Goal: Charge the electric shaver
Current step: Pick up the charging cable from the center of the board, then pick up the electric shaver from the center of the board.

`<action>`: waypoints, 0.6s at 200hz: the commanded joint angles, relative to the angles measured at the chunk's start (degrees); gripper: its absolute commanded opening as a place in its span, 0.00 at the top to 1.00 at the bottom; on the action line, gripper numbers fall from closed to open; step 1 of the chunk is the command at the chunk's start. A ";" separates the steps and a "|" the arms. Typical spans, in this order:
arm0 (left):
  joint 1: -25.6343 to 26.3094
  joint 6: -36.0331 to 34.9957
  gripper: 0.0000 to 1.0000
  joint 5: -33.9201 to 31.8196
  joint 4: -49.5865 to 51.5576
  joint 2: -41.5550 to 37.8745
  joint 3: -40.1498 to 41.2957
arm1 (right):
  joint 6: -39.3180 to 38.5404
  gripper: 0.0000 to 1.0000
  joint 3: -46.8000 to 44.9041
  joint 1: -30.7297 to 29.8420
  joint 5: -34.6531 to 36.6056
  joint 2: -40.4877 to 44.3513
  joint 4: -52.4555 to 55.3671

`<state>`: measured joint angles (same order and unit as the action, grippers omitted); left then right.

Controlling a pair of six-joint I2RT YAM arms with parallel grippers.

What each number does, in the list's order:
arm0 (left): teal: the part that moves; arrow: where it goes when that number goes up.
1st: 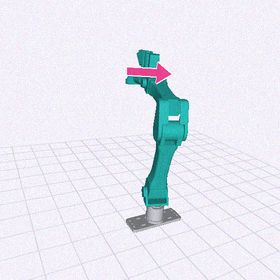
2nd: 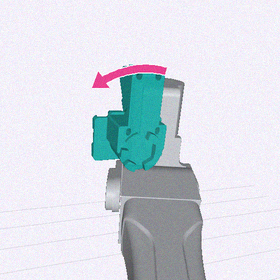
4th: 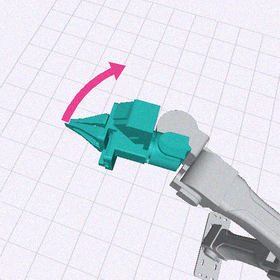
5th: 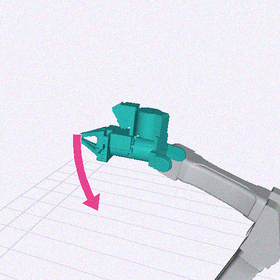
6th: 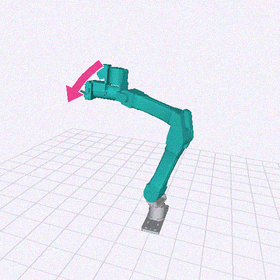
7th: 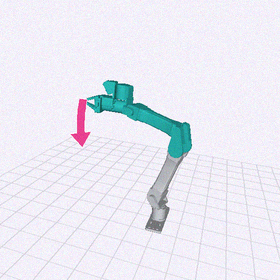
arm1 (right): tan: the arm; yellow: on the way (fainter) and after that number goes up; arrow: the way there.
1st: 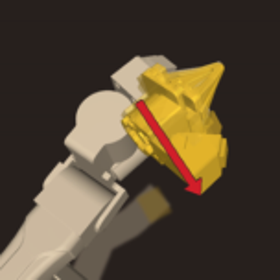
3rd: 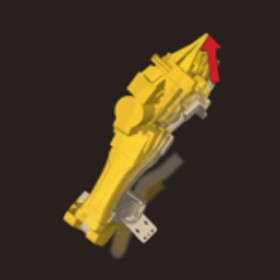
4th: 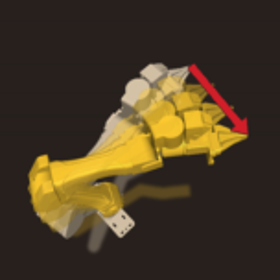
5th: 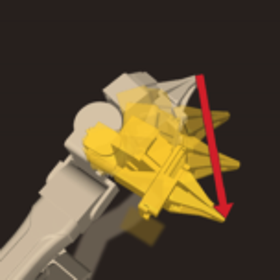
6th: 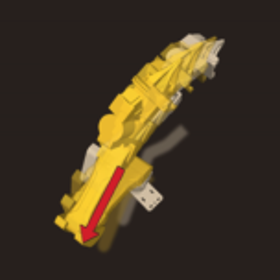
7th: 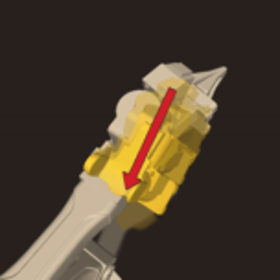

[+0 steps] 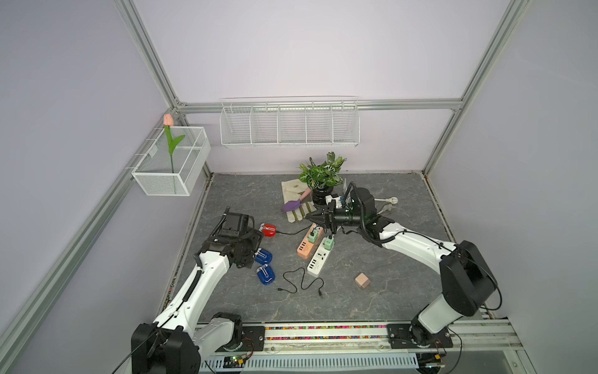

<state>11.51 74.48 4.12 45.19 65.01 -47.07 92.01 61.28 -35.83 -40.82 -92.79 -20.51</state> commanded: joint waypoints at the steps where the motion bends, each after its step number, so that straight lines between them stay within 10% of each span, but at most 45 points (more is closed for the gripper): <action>1: -0.70 -3.94 0.11 -3.50 0.87 5.56 -1.46 | -2.97 0.93 -0.05 0.84 -2.88 1.07 0.91; 47: -0.61 -8.51 0.27 -2.02 6.53 21.83 -8.34 | -2.46 0.93 1.13 1.37 -3.92 -0.11 0.56; 120: 1.97 -6.48 0.21 -0.85 0.03 28.57 -7.35 | -0.80 0.93 0.86 1.96 -3.93 -0.72 -1.50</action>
<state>12.49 68.34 3.49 46.19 91.22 -53.84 90.52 61.39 -34.24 -43.81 -92.84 -19.51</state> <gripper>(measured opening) 0.791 0.081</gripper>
